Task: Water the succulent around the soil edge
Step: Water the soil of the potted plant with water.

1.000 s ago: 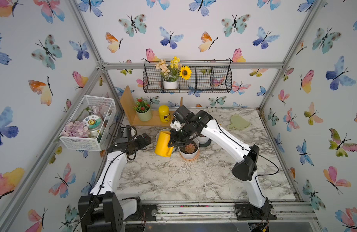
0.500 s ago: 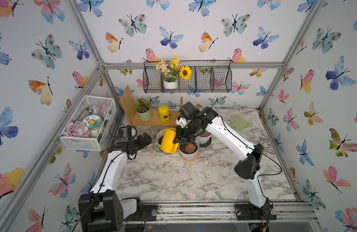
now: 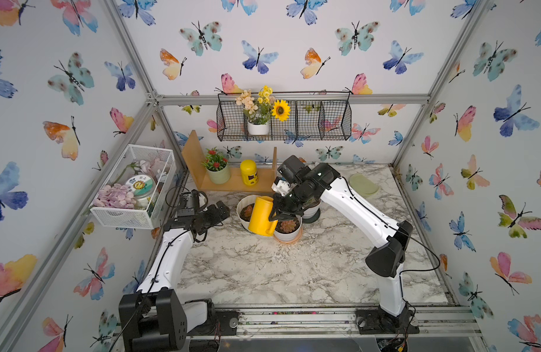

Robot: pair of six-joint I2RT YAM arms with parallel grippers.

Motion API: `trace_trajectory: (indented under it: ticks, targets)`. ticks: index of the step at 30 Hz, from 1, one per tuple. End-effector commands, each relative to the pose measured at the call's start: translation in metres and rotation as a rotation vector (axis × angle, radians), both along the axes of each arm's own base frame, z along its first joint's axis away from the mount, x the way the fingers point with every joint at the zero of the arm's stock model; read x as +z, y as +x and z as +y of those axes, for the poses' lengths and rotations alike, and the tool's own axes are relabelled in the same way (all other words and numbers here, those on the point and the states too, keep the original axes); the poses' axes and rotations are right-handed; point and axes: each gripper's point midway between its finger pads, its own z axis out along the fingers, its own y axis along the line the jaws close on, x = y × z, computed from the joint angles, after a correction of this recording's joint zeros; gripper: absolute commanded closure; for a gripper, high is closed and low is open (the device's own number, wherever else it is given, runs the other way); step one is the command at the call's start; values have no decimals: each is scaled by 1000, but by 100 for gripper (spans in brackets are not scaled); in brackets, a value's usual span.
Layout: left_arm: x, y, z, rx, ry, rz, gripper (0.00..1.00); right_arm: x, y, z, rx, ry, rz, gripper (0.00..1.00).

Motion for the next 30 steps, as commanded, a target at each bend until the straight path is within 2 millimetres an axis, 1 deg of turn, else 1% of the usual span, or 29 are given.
trace_trajectory:
  ticks: [1,11,17,22,27,30]
  targets:
    - [9,2,-2,-12,-18,-19,2,13,-10,-9,27,25,-3,99]
    - [10,-3,-3,-4,-26,-18,2,12,-25,-18,48,48,16,99]
    - [11,-7,-3,1,-29,-19,1,15,-31,-16,78,76,29,99]
    - [13,-10,-3,7,-32,-20,2,18,-31,-14,93,95,12,99]
    - [17,-12,-5,15,-31,-20,1,10,-33,-15,122,82,15,99]
    - [17,-14,-8,15,-28,-21,2,5,-32,-16,130,77,1,99]
